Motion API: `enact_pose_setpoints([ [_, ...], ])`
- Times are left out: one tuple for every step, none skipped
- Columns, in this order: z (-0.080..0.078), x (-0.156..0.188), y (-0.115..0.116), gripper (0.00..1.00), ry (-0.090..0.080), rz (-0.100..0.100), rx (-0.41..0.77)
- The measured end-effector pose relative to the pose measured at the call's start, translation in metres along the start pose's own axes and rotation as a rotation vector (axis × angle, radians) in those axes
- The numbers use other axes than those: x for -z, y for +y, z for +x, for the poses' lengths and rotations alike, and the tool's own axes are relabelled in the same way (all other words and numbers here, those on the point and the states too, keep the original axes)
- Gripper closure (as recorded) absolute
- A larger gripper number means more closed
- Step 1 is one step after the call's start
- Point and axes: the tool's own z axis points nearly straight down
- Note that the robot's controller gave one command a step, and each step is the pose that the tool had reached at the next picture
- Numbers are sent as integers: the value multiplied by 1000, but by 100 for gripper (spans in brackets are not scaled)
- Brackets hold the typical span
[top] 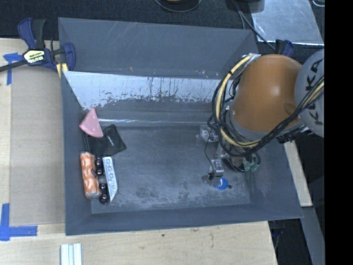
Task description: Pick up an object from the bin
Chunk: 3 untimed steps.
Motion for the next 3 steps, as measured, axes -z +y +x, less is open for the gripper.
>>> enact_pose_setpoints([
  [-1,5,0,0,-8,0,0],
  [-40,-67,52,0,1,-2,-53],
  [-37,-6,56,0,-16,-2,-36],
])
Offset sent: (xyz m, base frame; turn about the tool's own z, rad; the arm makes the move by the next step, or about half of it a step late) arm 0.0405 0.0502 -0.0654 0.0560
